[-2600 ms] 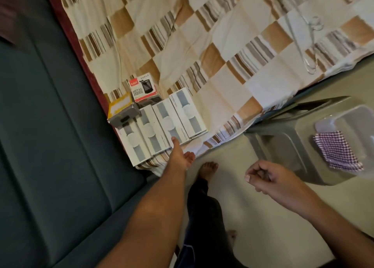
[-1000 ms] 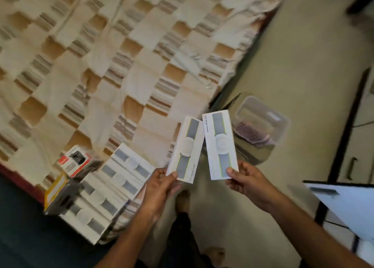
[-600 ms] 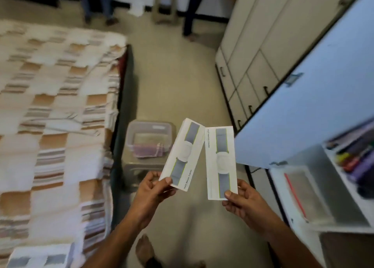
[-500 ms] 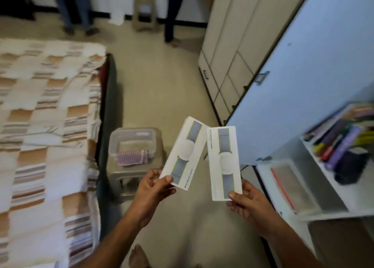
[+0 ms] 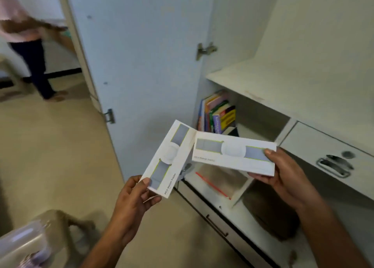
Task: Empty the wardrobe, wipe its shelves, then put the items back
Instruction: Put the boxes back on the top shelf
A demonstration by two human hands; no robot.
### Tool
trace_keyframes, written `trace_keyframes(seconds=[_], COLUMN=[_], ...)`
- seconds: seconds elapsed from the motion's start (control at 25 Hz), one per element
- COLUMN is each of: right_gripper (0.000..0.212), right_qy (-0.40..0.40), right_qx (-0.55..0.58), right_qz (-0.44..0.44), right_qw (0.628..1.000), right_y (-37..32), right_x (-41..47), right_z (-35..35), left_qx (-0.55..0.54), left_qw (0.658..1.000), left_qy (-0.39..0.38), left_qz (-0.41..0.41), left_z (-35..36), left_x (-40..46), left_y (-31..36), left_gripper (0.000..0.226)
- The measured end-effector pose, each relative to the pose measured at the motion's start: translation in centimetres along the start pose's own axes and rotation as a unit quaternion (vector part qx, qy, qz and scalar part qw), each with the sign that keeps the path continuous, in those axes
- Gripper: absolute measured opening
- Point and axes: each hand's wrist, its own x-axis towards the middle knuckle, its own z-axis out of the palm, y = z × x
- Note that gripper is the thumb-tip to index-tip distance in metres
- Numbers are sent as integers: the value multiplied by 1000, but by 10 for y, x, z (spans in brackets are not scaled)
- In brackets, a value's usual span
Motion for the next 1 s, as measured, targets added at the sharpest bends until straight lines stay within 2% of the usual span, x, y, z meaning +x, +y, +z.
trace_keyframes(seconds=[0.12, 0.28, 0.48, 0.68, 0.88, 1.0], right_gripper=[22, 24, 28, 34, 33, 35], right_qy=[65, 198, 317, 372, 363, 370], right_qx=[-6, -22, -53, -91, -144, -216], right_qz=[-52, -121, -119, -95, -40, -29], right_qw=[996, 972, 939, 919, 920, 903], right_y=[-37, -86, -139, -166, -179, -182], right_x=[12, 40, 90, 141, 189, 221], right_z=[-28, -62, -108, -150, -199, -232], left_qx=[28, 67, 114, 146, 195, 227], left_qw=[996, 981, 955, 930, 904, 889], left_qy=[-81, -184, -272, -338, -380, -397], left_qz=[-8, -6, 6, 14, -1, -6], left_z=[54, 125, 225, 308, 372, 409], left_x=[40, 102, 169, 203, 229, 244], left_y=[15, 36, 58, 55, 40, 26], left_gripper=[18, 25, 23, 27, 26, 32])
